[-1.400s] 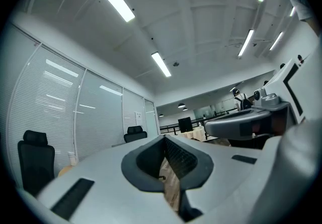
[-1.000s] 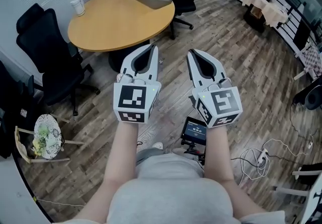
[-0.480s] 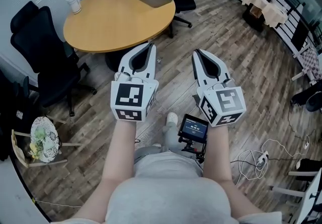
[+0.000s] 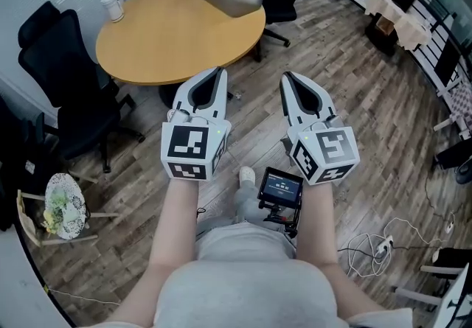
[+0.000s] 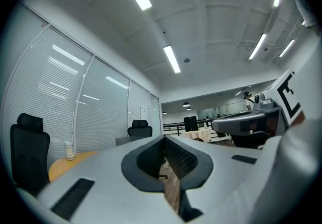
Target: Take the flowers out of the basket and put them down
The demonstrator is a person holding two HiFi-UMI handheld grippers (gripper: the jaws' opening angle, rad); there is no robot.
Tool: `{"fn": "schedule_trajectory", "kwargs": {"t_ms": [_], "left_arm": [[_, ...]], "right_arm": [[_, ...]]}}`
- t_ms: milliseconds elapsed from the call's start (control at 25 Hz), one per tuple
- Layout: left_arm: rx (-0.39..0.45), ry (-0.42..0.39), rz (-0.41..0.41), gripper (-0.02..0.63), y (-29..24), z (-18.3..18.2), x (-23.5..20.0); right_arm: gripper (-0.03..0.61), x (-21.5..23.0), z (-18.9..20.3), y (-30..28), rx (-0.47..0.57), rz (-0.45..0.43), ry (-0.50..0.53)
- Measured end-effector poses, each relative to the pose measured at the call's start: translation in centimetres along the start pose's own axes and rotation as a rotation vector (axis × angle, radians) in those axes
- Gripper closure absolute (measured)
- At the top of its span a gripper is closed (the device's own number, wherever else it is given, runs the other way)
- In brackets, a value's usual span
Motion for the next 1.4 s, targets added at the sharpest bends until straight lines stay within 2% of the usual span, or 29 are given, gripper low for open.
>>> {"fn": "schedule_trajectory", "kwargs": {"t_ms": [720,1080,1400], "left_arm": [[-0.056,-0.025,-0.075,0.611,-12.4,1.2,-4.0],[-0.076,-0.03,-0.111,0.611,-18.6,1.7,-5.6],[-0.051,-0.036,-0.146,0.611,-23.1,1.7,-7.4]], "right_arm": [[0.552,8.1,1.0,-11.3,0.03,-0.086,-0.035],[0.552,11.6,1.5,-16.9,0.044,-0.167,0.007],[0.552,13.9,1.6,-21.1,0.059,-0.208,0.032]]}}
Point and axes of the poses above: the fingertips, and each gripper's own axes: y backward along the fingers, x to its right, z out of its underside, the point moved 3 cm from there along y, backward along the fingers, and after that the axes turned 3 degrees about z, right-handed, at the moved point
